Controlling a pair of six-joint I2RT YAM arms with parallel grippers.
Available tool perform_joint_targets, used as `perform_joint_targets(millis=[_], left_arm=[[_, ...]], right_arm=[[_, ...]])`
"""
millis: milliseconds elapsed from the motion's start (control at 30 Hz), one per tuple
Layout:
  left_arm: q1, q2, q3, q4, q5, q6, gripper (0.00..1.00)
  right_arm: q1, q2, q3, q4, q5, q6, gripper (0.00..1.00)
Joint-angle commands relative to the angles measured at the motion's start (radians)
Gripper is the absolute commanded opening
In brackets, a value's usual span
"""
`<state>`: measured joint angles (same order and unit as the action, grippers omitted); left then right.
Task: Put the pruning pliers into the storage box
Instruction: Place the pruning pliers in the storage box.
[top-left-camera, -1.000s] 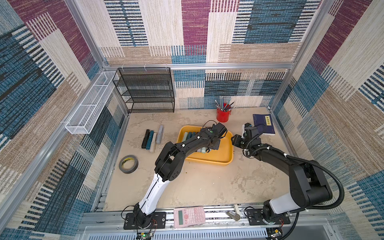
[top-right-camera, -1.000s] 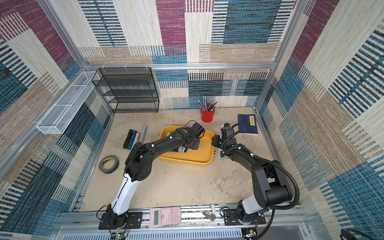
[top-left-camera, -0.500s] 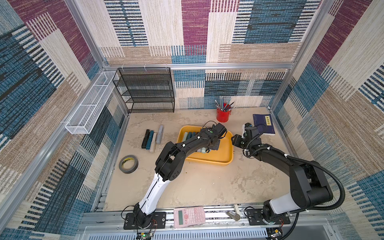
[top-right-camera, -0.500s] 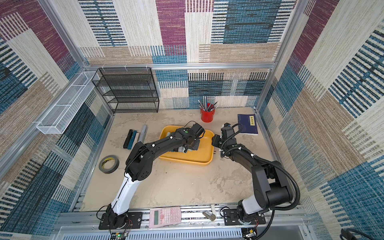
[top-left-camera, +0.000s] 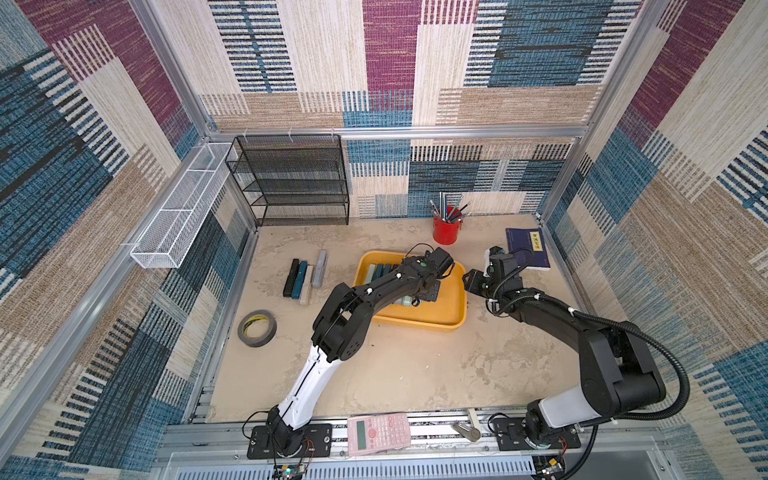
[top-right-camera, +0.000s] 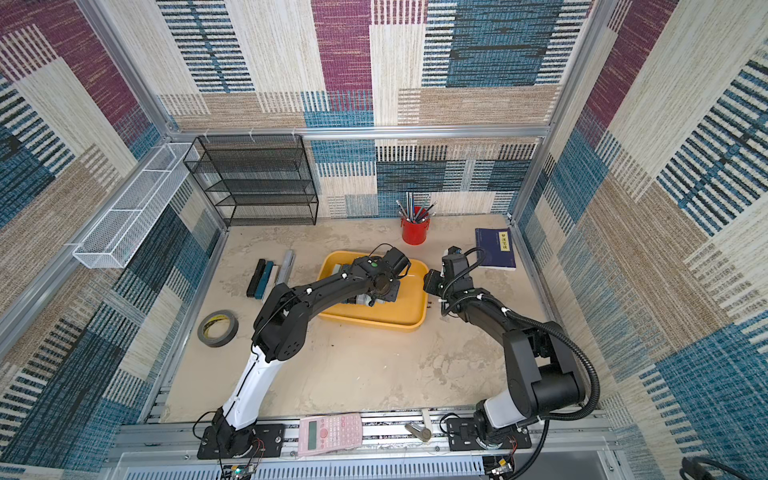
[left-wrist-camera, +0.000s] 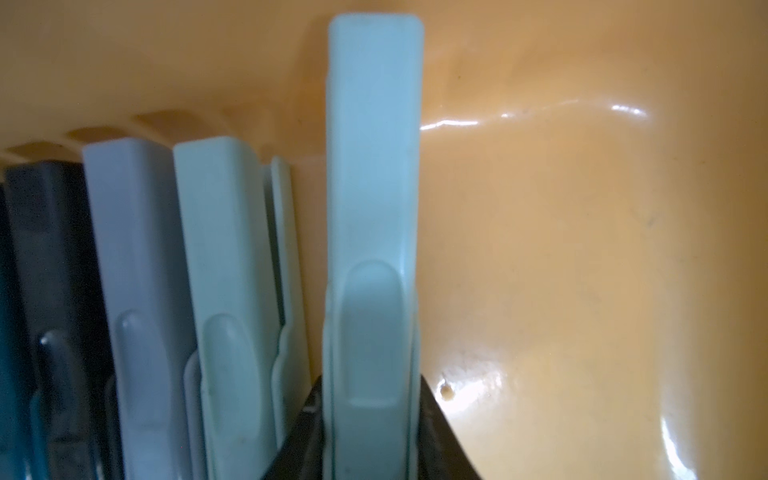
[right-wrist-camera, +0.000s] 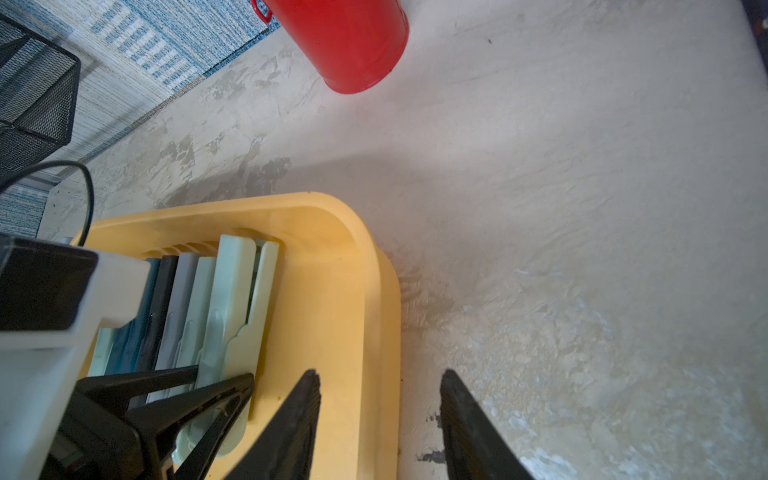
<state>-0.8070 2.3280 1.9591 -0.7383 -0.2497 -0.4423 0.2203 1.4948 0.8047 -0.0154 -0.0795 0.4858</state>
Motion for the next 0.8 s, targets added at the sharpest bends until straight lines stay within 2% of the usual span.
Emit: perform_joint_targets(millis=[0, 133, 400, 633, 767], left_arm=[[0.002, -0.006, 0.013, 0.000, 0.001, 0.003, 0.33], [0.002, -0.010, 0.011, 0.002, 0.004, 0.004, 0.41], [0.000, -0.050, 0.013, 0.001, 0.009, 0.005, 0.43], [0.002, -0.189, 0.022, 0.007, -0.024, 0.071, 0.45], [0.041, -0.316, -0.058, 0.047, -0.053, 0.121, 0.48]], right_arm=[[-0.002, -0.005, -0.006, 0.028, -0.002, 0.005, 0.49], [-0.002, -0.012, -0.011, 0.027, -0.003, 0.006, 0.49], [-0.005, -0.027, -0.009, 0.022, -0.003, 0.004, 0.49], [-0.003, -0.063, 0.030, -0.019, -0.014, -0.031, 0.49], [0.031, -0.085, 0.065, -0.061, 0.000, -0.052, 0.49]])
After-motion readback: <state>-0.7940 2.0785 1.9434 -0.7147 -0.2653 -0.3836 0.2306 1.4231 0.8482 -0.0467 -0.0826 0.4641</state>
